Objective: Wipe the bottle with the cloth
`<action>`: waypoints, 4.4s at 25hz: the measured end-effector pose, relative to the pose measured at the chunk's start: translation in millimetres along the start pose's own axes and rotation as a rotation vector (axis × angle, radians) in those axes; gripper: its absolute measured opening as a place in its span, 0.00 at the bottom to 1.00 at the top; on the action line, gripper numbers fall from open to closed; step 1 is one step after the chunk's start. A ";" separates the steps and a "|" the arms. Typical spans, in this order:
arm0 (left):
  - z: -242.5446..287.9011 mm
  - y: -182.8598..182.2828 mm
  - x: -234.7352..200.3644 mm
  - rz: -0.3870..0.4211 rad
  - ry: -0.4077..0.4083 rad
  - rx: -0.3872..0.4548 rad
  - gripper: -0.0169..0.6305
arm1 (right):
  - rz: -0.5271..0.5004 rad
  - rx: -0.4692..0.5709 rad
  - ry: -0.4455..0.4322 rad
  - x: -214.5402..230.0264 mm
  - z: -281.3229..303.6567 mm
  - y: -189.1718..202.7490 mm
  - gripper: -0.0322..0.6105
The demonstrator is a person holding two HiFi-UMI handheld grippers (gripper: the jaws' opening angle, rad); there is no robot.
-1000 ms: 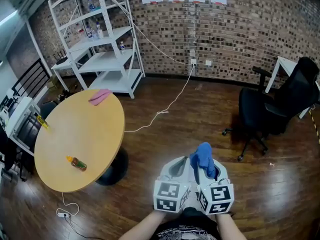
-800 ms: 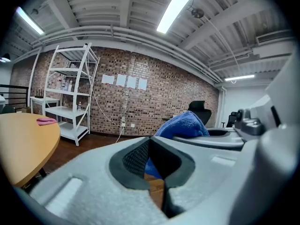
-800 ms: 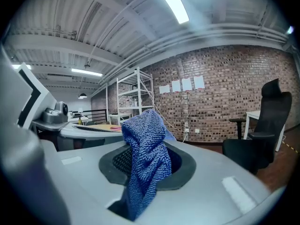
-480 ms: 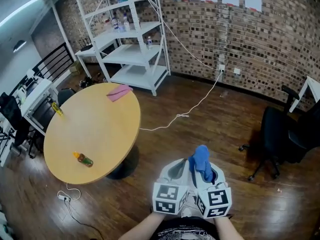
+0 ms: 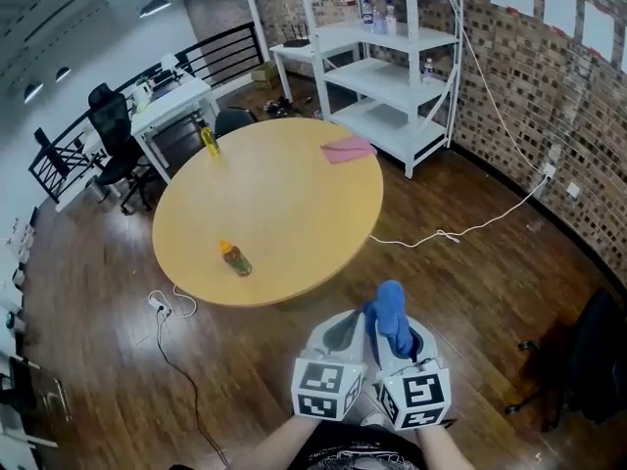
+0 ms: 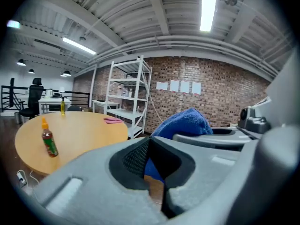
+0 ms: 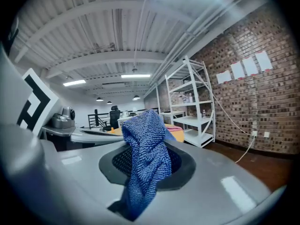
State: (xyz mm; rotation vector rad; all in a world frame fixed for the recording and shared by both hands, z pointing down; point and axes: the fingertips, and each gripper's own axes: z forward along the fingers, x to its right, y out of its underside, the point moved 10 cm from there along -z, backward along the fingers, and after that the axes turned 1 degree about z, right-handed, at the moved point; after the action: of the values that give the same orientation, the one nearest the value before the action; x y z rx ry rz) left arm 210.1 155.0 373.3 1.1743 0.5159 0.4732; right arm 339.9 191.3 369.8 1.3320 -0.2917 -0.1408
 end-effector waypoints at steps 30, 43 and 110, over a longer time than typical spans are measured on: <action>-58.9 18.9 -316.7 -0.151 -0.342 0.062 0.03 | -0.080 -0.085 -0.371 -196.5 264.5 -4.3 0.18; -27.9 32.0 -403.5 -0.069 -0.165 -0.008 0.18 | -0.104 -0.116 -0.255 -212.3 319.8 -15.7 0.18; 19.6 30.0 -420.0 0.185 -0.027 -0.072 0.25 | -0.026 -0.298 -0.803 -193.9 477.3 -30.2 0.18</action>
State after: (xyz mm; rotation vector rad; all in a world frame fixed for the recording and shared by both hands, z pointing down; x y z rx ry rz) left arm -112.6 -101.0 463.1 1.1626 0.3650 0.6292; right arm 18.9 -210.3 414.5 0.9300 -0.8919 -0.7194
